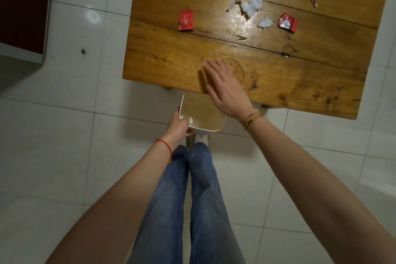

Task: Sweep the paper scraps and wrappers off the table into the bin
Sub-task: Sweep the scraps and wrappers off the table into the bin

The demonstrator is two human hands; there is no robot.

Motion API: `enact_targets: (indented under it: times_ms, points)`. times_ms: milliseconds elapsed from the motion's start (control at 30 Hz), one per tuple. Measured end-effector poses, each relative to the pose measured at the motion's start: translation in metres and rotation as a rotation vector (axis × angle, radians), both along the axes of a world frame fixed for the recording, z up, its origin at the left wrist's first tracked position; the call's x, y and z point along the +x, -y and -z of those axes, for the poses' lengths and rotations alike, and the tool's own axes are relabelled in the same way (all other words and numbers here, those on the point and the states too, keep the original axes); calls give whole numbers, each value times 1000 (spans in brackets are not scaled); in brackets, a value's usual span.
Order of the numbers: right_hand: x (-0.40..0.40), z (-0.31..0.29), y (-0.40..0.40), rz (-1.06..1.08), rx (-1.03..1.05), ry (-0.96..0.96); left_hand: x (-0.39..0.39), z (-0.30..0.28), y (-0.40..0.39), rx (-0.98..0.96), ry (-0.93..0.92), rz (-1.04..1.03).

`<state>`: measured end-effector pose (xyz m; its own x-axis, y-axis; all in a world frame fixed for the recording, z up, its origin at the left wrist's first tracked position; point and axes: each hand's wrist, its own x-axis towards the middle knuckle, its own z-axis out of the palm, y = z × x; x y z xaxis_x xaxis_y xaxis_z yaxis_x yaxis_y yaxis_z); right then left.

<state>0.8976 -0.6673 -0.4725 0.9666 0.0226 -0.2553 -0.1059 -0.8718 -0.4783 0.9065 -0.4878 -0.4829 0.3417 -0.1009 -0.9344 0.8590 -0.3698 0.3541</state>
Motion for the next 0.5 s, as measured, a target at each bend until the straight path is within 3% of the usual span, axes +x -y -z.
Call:
enact_targets:
  times_ms: [200,500]
  points:
    - [79,0,14,47,-8,5,2,6,-5,-6,-14,15]
    - [139,6,13,-83,-45,-64,3,12,-1,-13,-25,-13]
